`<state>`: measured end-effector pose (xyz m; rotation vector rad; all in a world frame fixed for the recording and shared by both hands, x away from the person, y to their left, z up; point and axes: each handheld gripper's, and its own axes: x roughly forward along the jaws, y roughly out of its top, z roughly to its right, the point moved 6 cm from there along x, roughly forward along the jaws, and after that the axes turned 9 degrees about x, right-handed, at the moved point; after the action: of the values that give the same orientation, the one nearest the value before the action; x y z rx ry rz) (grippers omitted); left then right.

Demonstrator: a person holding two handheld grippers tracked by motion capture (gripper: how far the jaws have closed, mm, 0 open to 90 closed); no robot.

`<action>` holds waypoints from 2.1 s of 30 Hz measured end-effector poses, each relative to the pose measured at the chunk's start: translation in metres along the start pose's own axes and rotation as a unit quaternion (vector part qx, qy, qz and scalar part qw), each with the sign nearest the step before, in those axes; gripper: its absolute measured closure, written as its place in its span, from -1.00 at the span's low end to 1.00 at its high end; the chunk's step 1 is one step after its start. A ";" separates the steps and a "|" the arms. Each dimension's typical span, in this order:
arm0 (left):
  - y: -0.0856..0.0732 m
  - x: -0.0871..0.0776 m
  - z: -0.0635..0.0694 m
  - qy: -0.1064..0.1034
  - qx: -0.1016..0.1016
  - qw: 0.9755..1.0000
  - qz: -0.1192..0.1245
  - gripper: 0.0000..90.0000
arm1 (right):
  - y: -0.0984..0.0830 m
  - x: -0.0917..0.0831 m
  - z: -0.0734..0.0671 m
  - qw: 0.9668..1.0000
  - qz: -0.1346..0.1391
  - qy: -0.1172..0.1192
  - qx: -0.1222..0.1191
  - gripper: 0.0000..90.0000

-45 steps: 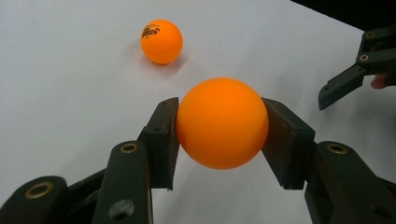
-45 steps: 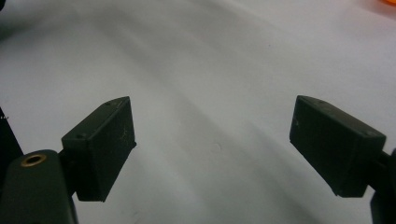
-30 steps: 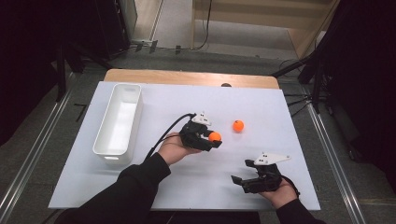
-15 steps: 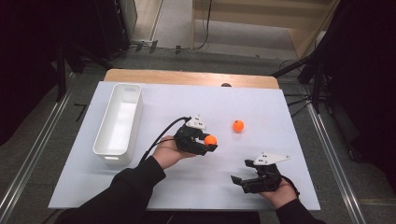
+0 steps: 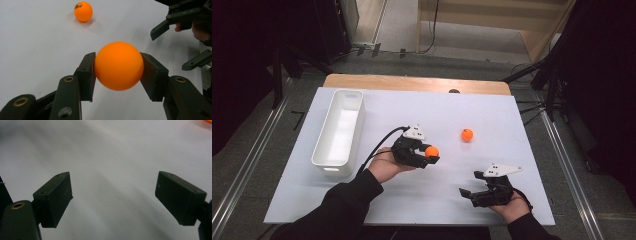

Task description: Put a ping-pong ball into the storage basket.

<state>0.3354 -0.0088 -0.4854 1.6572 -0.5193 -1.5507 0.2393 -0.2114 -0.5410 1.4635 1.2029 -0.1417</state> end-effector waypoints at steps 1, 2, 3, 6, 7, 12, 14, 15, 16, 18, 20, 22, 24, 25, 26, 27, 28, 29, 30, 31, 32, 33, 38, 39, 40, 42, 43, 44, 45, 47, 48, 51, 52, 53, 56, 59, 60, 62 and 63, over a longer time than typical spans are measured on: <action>0.000 -0.001 0.000 0.001 -0.001 1.000 0.001 0.14 | 0.000 0.000 0.000 1.000 0.000 0.000 0.000 -0.72; -0.001 -0.002 0.000 -0.001 0.000 1.000 -0.001 0.14 | 0.000 0.000 0.000 1.000 0.000 0.000 0.000 -0.72; -0.002 -0.003 0.000 0.000 -0.001 1.000 -0.002 0.14 | 0.000 0.000 0.000 1.000 0.000 0.000 -0.001 -0.72; -0.004 -0.004 0.001 -0.001 0.002 1.000 -0.005 0.14 | 0.000 0.000 0.000 1.000 0.000 0.001 -0.001 -0.72; -0.004 -0.004 0.001 0.000 0.000 1.000 -0.005 0.14 | 0.000 0.000 0.000 1.000 -0.001 0.001 0.000 -0.72; -0.006 -0.007 0.002 0.000 -0.003 1.000 -0.004 0.14 | 0.000 0.000 0.000 1.000 -0.002 0.000 -0.001 -0.72; -0.008 -0.009 0.001 0.001 -0.001 1.000 -0.005 0.14 | 0.000 0.000 0.000 1.000 -0.002 0.000 -0.001 -0.72; -0.008 -0.009 0.001 0.002 -0.003 1.000 -0.005 0.14 | 0.000 0.000 0.000 1.000 -0.002 0.000 -0.001 -0.72; -0.009 -0.010 0.000 0.001 -0.003 1.000 -0.005 0.14 | 0.000 0.000 0.000 1.000 -0.002 0.000 -0.002 -0.72; -0.010 -0.011 -0.001 0.003 -0.006 1.000 -0.004 0.14 | 0.000 0.000 0.000 1.000 -0.002 0.001 -0.003 -0.72; -0.011 -0.013 -0.001 0.003 -0.006 1.000 -0.007 0.14 | 0.000 0.000 0.000 1.000 -0.002 0.000 -0.003 -0.72; -0.012 -0.013 -0.001 0.004 -0.007 1.000 -0.006 0.14 | -0.001 0.000 0.000 1.000 -0.003 0.000 -0.004 -0.72; -0.014 -0.014 -0.001 0.005 -0.007 1.000 -0.009 0.14 | 0.000 0.000 0.000 1.000 -0.003 0.000 -0.004 -0.72; -0.014 -0.014 -0.002 0.006 -0.006 1.000 -0.010 0.14 | 0.000 0.000 0.000 1.000 -0.003 0.000 -0.004 -0.72; -0.014 -0.015 -0.002 0.005 -0.005 1.000 -0.011 0.14 | 0.000 0.000 0.000 1.000 -0.003 0.000 -0.004 -0.72; -0.015 -0.016 -0.002 0.005 -0.004 1.000 -0.012 0.14 | 0.000 0.000 -0.001 1.000 -0.003 0.000 -0.004 -0.72; -0.015 -0.017 -0.002 0.006 -0.006 1.000 -0.013 0.14 | -0.001 0.000 -0.001 1.000 -0.003 -0.001 -0.005 -0.72; -0.015 -0.017 -0.003 0.006 -0.005 1.000 -0.013 0.14 | -0.001 0.000 -0.001 1.000 -0.003 0.000 -0.004 -0.72; -0.015 -0.018 -0.002 0.005 -0.006 1.000 -0.011 0.14 | -0.001 0.000 0.000 1.000 -0.003 -0.001 -0.005 -0.72; -0.015 -0.019 -0.002 0.006 -0.007 1.000 -0.011 0.14 | -0.001 0.000 0.000 1.000 -0.003 -0.001 -0.005 -0.72; -0.016 -0.019 -0.002 0.006 -0.008 1.000 -0.010 0.14 | -0.001 0.000 0.000 1.000 -0.003 -0.001 -0.005 -0.72; -0.016 -0.019 -0.002 0.005 -0.008 1.000 -0.010 0.14 | -0.001 0.000 0.000 1.000 -0.003 -0.001 -0.005 -0.72; -0.018 -0.023 -0.004 0.009 -0.011 1.000 -0.011 0.13 | -0.001 0.000 -0.001 1.000 -0.003 0.000 -0.004 -0.72; -0.018 -0.024 -0.005 0.010 -0.012 1.000 -0.011 0.13 | -0.001 0.000 -0.001 1.000 -0.003 0.000 -0.006 -0.72; -0.019 -0.025 -0.005 0.010 -0.014 1.000 -0.010 0.13 | -0.001 0.000 -0.001 1.000 -0.003 0.000 -0.006 -0.72; -0.019 -0.027 -0.006 0.012 -0.015 1.000 -0.008 0.13 | -0.001 0.000 -0.001 1.000 -0.002 0.001 -0.006 -0.72; -0.020 -0.028 -0.007 0.013 -0.015 1.000 -0.009 0.14 | 0.000 0.000 -0.001 1.000 -0.002 0.000 -0.006 -0.72; -0.020 -0.029 -0.007 0.014 -0.016 1.000 -0.008 0.13 | -0.001 0.000 -0.001 1.000 -0.002 0.000 -0.006 -0.72; -0.021 -0.030 -0.007 0.015 -0.019 1.000 -0.007 0.13 | -0.001 0.000 -0.001 1.000 -0.002 0.000 -0.006 -0.72; -0.022 -0.032 -0.009 0.018 -0.017 1.000 -0.009 0.13 | -0.001 0.000 -0.001 1.000 -0.002 0.000 -0.007 -0.72; -0.021 -0.033 -0.009 0.019 -0.021 1.000 -0.005 0.13 | -0.001 0.000 -0.001 1.000 -0.002 0.000 -0.007 -0.72; -0.022 -0.036 -0.012 0.022 -0.023 0.999 -0.005 0.14 | 0.000 0.000 -0.002 1.000 -0.003 0.000 -0.007 -0.72; -0.022 -0.036 -0.012 0.023 -0.027 0.999 -0.002 0.13 | 0.000 0.000 -0.002 1.000 -0.003 0.000 -0.008 -0.72; -0.022 -0.037 -0.012 0.023 -0.031 0.999 -0.003 0.13 | 0.000 0.000 -0.002 1.000 -0.004 0.000 -0.007 -0.72; -0.023 -0.039 -0.013 0.027 -0.032 0.999 -0.003 0.13 | 0.000 0.001 -0.002 1.000 -0.006 0.000 -0.007 -0.72; -0.023 -0.042 -0.014 0.030 -0.037 0.999 0.002 0.13 | 0.000 0.002 -0.003 1.000 -0.006 0.001 -0.010 -0.72; -0.023 -0.043 -0.015 0.032 -0.039 0.999 0.003 0.13 | 0.000 0.002 -0.003 1.000 -0.008 0.001 -0.010 -0.72; -0.023 -0.045 -0.016 0.036 -0.043 0.998 0.004 0.13 | 0.001 0.002 -0.003 1.000 -0.008 0.001 -0.010 -0.72; -0.023 -0.046 -0.017 0.038 -0.045 0.998 0.005 0.13 | 0.001 0.002 -0.003 1.000 -0.008 0.001 -0.010 -0.72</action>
<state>0.3389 0.0437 -0.4745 1.6351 -0.4110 -1.4772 0.2392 -0.2075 -0.5408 1.4374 1.2151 -0.1395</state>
